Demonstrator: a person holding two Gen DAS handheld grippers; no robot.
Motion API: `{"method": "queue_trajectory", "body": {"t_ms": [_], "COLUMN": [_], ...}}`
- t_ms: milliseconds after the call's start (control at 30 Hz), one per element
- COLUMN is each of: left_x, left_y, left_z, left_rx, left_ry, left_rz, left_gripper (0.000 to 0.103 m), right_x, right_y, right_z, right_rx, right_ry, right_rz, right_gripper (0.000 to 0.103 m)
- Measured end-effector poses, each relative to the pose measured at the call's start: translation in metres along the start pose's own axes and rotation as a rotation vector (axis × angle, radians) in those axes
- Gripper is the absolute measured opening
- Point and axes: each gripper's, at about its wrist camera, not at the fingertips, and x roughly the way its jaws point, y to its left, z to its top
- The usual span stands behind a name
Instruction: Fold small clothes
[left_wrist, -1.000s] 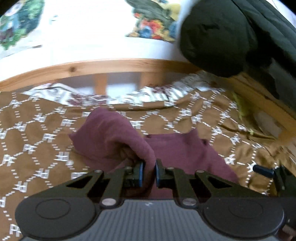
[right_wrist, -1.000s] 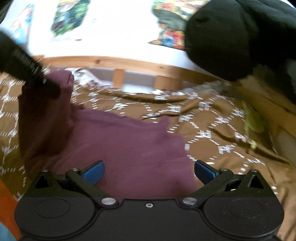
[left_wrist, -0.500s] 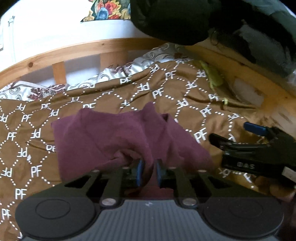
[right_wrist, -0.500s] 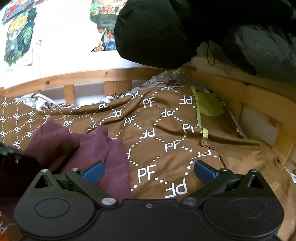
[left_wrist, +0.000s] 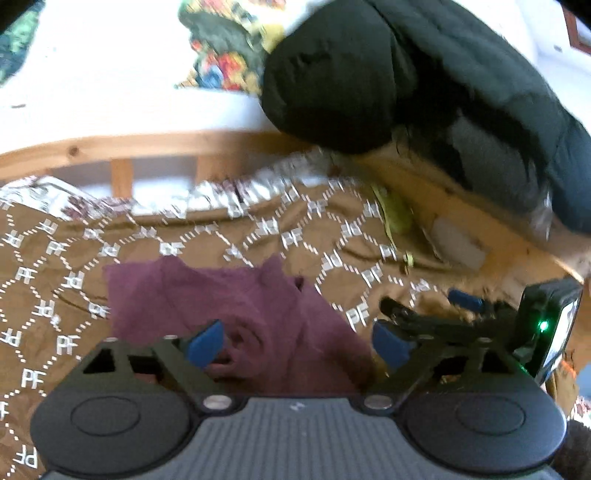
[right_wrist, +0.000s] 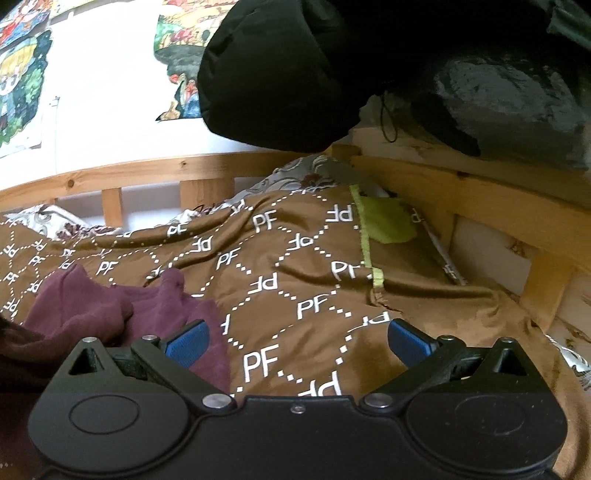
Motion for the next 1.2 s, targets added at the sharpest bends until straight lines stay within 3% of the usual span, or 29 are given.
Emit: {"method": "queue_trajectory", "body": {"t_ms": [167, 300, 400, 533, 700, 800, 967, 1100, 1200], "left_x": [-0.008, -0.001, 0.006, 0.015, 0.023, 0.027, 0.038, 0.037, 0.034], "left_y": [0.019, 0.036, 0.047, 0.052, 0.052, 0.050, 0.047, 0.041, 0.034], "left_z": [-0.008, -0.025, -0.037, -0.047, -0.055, -0.061, -0.067, -0.069, -0.065], "left_rx": [0.014, 0.030, 0.041, 0.087, 0.162, 0.192, 0.213, 0.272, 0.336], "left_ry": [-0.024, 0.018, 0.064, 0.118, 0.145, 0.166, 0.205, 0.191, 0.147], "left_rz": [0.125, 0.210, 0.219, 0.207, 0.187, 0.179, 0.193, 0.214, 0.257], "left_gripper": [0.102, 0.102, 0.102, 0.102, 0.102, 0.102, 0.102, 0.102, 0.097], "right_x": [-0.003, -0.008, -0.008, -0.005, 0.003, 0.011, 0.030, 0.041, 0.052], "right_y": [0.004, 0.012, 0.020, 0.031, 0.055, 0.063, 0.077, 0.075, 0.069], "right_z": [-0.001, -0.002, -0.005, -0.005, -0.005, 0.005, 0.008, 0.006, 0.007], "right_rx": [0.004, -0.003, -0.024, -0.050, -0.096, -0.050, 0.045, 0.179, 0.285], "right_ry": [-0.028, -0.060, -0.063, -0.059, -0.031, -0.005, 0.102, 0.146, 0.166], "right_rz": [0.003, 0.055, 0.109, 0.245, 0.370, 0.459, 0.538, 0.581, 0.617], "right_gripper": [0.102, 0.102, 0.102, 0.102, 0.102, 0.102, 0.097, 0.095, 0.080]}}
